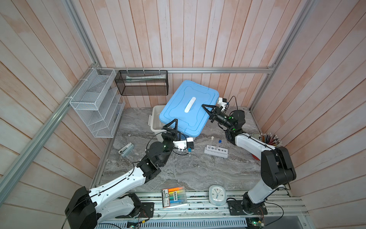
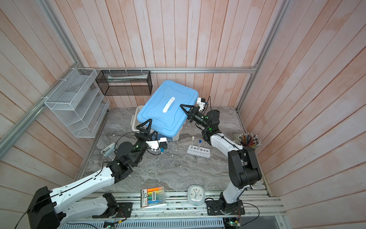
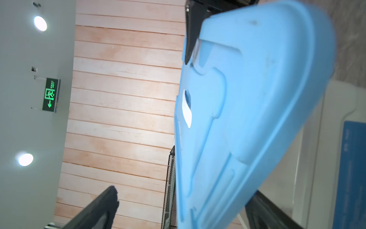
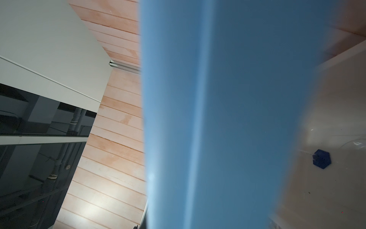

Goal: Organize the chemistry lab equipment
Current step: 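Hold the lid with both grippers and lower it over the white bin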

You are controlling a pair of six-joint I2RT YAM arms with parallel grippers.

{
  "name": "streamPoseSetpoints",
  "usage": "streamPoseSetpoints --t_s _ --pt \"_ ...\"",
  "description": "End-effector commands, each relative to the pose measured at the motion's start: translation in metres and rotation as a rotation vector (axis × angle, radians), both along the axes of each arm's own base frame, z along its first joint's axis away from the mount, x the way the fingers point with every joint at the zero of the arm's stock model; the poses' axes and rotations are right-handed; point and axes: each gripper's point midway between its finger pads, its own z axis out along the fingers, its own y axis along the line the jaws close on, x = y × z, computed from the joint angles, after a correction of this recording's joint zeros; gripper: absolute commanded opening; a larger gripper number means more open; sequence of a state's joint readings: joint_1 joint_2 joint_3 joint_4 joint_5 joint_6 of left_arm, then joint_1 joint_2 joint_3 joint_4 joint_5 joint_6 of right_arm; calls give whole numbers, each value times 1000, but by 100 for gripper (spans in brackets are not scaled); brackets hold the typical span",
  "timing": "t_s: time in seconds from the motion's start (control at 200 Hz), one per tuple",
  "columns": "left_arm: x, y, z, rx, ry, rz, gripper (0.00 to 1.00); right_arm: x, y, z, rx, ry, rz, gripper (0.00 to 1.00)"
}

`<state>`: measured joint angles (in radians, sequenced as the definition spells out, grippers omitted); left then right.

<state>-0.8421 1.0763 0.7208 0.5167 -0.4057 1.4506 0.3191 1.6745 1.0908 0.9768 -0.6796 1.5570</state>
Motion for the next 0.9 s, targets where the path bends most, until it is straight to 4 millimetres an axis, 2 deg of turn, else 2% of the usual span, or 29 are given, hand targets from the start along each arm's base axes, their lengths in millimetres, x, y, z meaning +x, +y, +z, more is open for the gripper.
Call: streamPoseSetpoints --t_s 0.0,0.12,0.165,0.305,0.435,0.505,0.59,0.695,0.895 --pt "-18 7 30 -375 115 -95 100 9 -5 15 42 -79 -96 1" --pt "-33 25 55 -789 246 -205 100 13 -7 20 70 -96 -134 1" --pt "-33 34 57 -924 302 -227 100 13 -8 23 81 -105 -151 1" --pt "-21 51 38 -1198 509 -222 100 14 -12 30 110 -129 -187 1" --pt "1 80 19 -1456 651 -165 100 9 -12 35 121 -162 -199 1" --pt "10 96 17 -1591 730 -197 100 4 -12 37 117 -188 -200 1" --pt "20 105 10 -1712 856 -254 100 -1 -10 40 109 -220 -207 0" --pt "26 102 5 -1772 1002 -339 96 -8 -8 44 98 -264 -210 0" --pt "35 78 -9 -1796 1236 -432 88 -14 0 47 113 -292 -185 0"
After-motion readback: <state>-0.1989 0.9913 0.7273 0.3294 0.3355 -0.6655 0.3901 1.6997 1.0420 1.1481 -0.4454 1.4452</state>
